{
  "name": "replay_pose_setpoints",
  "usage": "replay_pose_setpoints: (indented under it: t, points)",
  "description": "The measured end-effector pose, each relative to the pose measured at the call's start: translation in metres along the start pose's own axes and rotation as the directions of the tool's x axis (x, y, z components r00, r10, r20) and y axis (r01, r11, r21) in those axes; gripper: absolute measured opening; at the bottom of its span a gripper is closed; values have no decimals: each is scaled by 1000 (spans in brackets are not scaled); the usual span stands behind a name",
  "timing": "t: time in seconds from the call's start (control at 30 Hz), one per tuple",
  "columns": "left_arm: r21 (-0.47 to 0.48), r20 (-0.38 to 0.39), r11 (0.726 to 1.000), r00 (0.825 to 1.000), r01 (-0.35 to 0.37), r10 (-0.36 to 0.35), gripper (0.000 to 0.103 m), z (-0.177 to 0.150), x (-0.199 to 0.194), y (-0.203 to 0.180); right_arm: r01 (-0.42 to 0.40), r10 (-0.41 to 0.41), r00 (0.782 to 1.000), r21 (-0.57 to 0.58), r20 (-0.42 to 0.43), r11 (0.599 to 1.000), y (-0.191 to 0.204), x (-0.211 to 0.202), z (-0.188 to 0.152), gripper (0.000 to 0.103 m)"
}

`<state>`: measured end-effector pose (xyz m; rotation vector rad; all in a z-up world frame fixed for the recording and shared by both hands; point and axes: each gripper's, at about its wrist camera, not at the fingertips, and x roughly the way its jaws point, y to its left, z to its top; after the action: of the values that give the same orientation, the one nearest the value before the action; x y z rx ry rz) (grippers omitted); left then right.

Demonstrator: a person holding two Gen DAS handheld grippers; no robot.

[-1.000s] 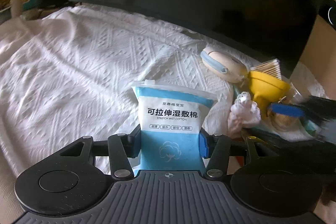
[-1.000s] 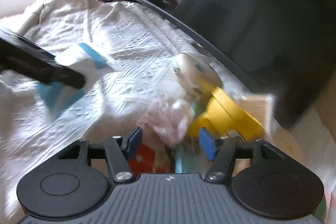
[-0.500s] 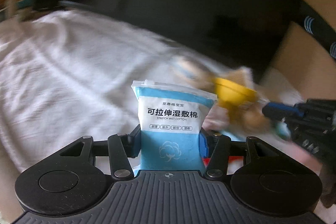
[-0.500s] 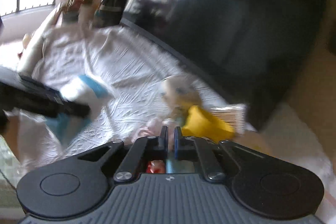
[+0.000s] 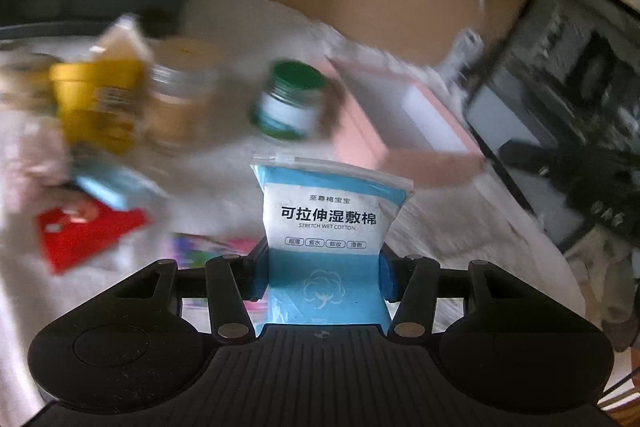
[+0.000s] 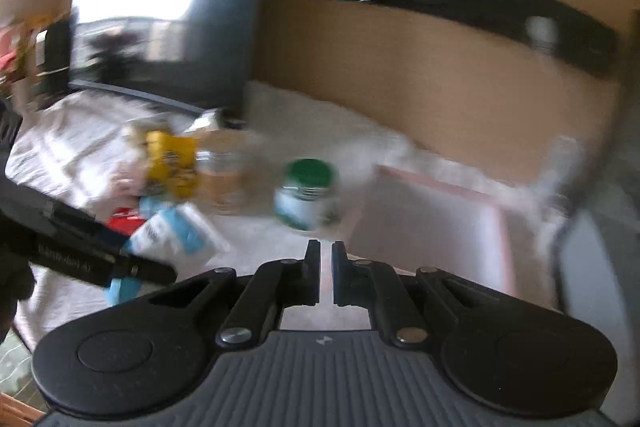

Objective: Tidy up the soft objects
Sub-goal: 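Grasp the white crumpled tissue with the right gripper while the left gripper holds the blue pack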

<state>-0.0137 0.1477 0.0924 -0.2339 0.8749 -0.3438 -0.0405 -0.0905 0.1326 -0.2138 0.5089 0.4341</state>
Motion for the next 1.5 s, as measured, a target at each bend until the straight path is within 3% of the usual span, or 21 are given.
replay_pose_setpoints:
  t: [0.13, 0.33, 0.5, 0.53, 0.67, 0.73, 0.83, 0.97, 1.07, 1.17, 1.23, 1.27, 1.33, 1.43, 1.5]
  points:
    - [54, -35, 996, 997, 68, -66, 56, 5, 19, -29, 69, -70, 998, 59, 9, 996, -25, -22, -16, 6]
    - [132, -32, 983, 992, 126, -123, 56, 35, 40, -72, 141, -134, 990, 169, -52, 975, -51, -27, -39, 6]
    - [141, 17, 987, 996, 81, -84, 56, 43, 33, -75, 126, -110, 990, 193, -90, 973, -58, -19, -48, 6]
    - [127, 29, 990, 997, 64, -69, 56, 39, 25, -67, 106, -88, 991, 178, -103, 978, -54, -12, -46, 10]
    - [-48, 80, 995, 993, -86, 90, 56, 19, -8, -7, 2, 6, 994, 73, -109, 997, -15, 21, -26, 51]
    - [-176, 94, 964, 972, -198, 217, 56, 6, -33, 32, -92, 93, 991, 16, -92, 996, 15, 41, -9, 58]
    - [-343, 99, 884, 924, -317, 370, 56, -17, -80, 84, -226, 220, 972, -87, -77, 970, 71, 75, 19, 63]
    - [-474, 100, 788, 865, -394, 492, 56, -47, -133, 120, -364, 354, 931, -237, -86, 901, 158, 117, 46, 70]
    - [-521, 111, 752, 841, -405, 530, 56, -66, -158, 131, -393, 381, 919, -312, -103, 865, 217, 155, 58, 73]
    - [-536, 127, 730, 814, -424, 567, 56, -85, -171, 132, -353, 345, 934, -368, -91, 860, 260, 190, 53, 73]
    - [-582, 105, 698, 812, -418, 574, 56, -98, -176, 136, -317, 298, 948, -372, -108, 872, 275, 212, 50, 67]
    - [-596, 89, 689, 819, -411, 566, 56, -102, -177, 137, -315, 291, 949, -353, -121, 881, 273, 218, 49, 39]
    - [-580, 73, 695, 823, -425, 564, 56, -102, -180, 135, -365, 335, 930, -281, -151, 887, 262, 217, 57, 17]
    - [-549, 95, 711, 812, -440, 576, 56, -98, -181, 128, -404, 398, 914, -252, -77, 879, 233, 181, 68, 16]
    - [-546, 110, 728, 825, -415, 554, 56, -97, -174, 125, -421, 422, 905, -231, -46, 877, 209, 154, 72, 16]
